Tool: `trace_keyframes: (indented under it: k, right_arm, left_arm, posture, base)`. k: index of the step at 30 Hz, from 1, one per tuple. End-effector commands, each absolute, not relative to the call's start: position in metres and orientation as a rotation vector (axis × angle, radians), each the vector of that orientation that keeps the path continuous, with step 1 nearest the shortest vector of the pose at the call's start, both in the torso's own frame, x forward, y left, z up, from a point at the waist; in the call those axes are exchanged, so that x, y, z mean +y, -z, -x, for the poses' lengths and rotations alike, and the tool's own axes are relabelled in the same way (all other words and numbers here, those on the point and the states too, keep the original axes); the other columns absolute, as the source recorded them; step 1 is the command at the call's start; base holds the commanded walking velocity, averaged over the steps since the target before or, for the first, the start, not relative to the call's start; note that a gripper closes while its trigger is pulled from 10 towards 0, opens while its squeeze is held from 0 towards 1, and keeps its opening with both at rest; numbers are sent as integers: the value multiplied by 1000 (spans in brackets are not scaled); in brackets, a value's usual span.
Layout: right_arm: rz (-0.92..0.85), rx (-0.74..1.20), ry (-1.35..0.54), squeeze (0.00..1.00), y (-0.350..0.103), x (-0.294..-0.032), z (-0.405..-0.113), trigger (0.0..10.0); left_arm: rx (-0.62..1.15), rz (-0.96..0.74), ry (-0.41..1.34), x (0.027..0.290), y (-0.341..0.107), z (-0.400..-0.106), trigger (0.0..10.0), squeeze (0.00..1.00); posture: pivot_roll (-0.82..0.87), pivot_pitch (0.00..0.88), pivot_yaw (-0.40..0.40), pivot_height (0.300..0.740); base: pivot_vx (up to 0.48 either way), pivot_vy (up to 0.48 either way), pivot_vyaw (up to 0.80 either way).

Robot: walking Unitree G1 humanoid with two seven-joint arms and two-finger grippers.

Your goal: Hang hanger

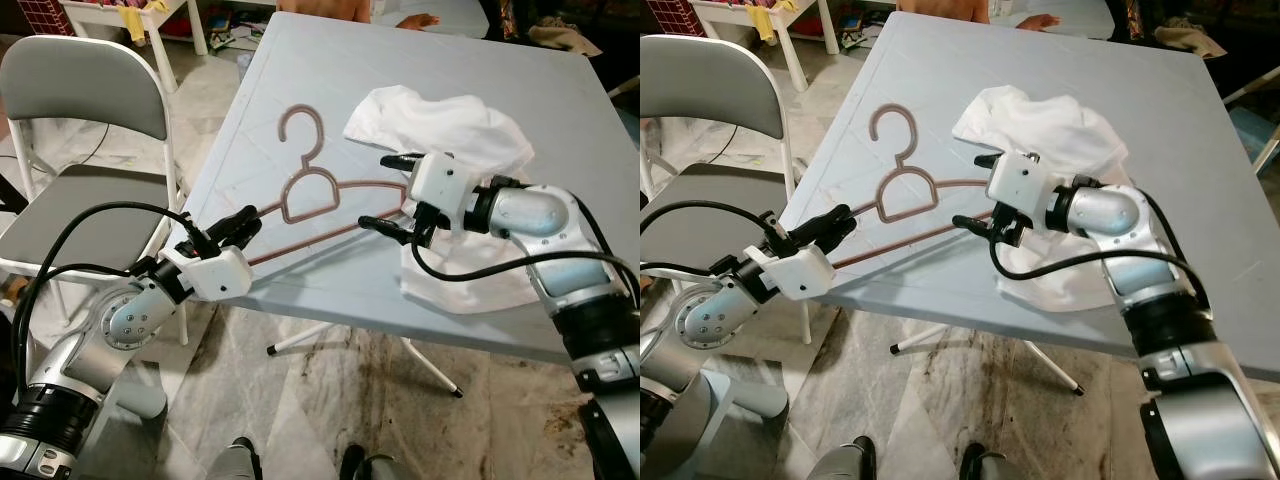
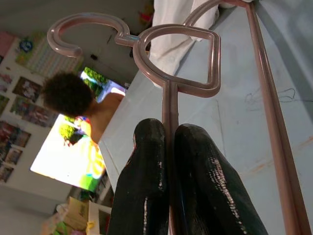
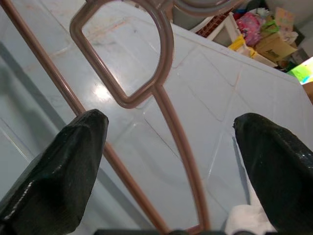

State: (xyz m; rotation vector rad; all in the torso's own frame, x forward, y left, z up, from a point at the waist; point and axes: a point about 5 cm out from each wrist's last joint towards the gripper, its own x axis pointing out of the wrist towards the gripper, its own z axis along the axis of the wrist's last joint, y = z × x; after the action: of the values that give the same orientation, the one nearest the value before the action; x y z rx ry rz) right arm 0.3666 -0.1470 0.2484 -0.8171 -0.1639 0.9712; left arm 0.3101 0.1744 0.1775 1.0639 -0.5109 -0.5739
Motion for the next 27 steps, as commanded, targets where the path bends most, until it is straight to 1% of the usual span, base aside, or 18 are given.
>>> trace_keyframes:
  k: [1, 6, 7, 12, 17, 18, 20, 21, 22, 23, 24, 27]
  right_arm:
    - [868, -141, -1005, 0, -250, -151, -369, 10000]
    - [905, -125, -1066, 0, -252, -147, -371, 10000]
    - [922, -107, -1107, 0, -253, -145, -372, 10000]
    - [987, -64, -1152, 0, -252, -142, -377, 10000]
    - [1042, -44, -1205, 0, -255, -131, -380, 10000]
    - [1068, -38, -1223, 0, -254, -127, -381, 3059]
    - [1082, -35, -1232, 0, -254, -125, -381, 3059]
    - [1109, -31, -1251, 0, -255, -121, -382, 314]
    - [1109, -31, -1251, 0, -255, -121, -382, 314]
    - [1120, -27, -1259, 0, -256, -120, -382, 0]
    - [1154, 4, -1271, 0, -256, -119, -383, 0]
    - [1184, 33, -1275, 0, -255, -120, -384, 0]
  left_arm:
    - [-534, -1115, 637, 171, -175, -308, 0, 0]
    - [-540, -1119, 654, 171, -174, -307, 0, 0]
    - [-544, -1118, 673, 169, -173, -306, 0, 0]
    - [-552, -1122, 704, 166, -170, -304, 0, 0]
    - [-563, -1126, 735, 163, -168, -301, 0, 0]
    - [-568, -1125, 747, 162, -167, -300, 0, 0]
    - [-568, -1125, 751, 161, -166, -300, 0, 0]
    - [-568, -1125, 757, 161, -165, -299, 0, 0]
    - [-568, -1125, 757, 161, -165, -299, 0, 0]
    - [-568, -1126, 759, 161, -165, -299, 0, 0]
    - [-566, -1127, 766, 161, -163, -298, 0, 0]
    - [-562, -1128, 772, 161, -162, -298, 0, 0]
  posture:
    - [168, 213, -25, 740]
    - [170, 217, -23, 740]
    - [171, 219, -21, 740]
    - [170, 222, -19, 740]
    - [170, 224, -18, 740]
    - [170, 224, -19, 740]
    - [171, 224, -18, 740]
    - [173, 225, -18, 740]
    - [173, 225, -18, 740]
    - [173, 226, -19, 740]
    - [172, 227, -16, 740]
    - [171, 226, -15, 740]
  base:
    - [0, 0, 0]
    - [0, 0, 0]
    - [0, 0, 0]
    - [0, 0, 0]
    - [0, 0, 0]
    - [0, 0, 0]
    - [0, 0, 0]
    - [0, 0, 0]
    - [0, 0, 0]
    - [0, 0, 0]
    - [0, 0, 0]
    - [0, 0, 0]
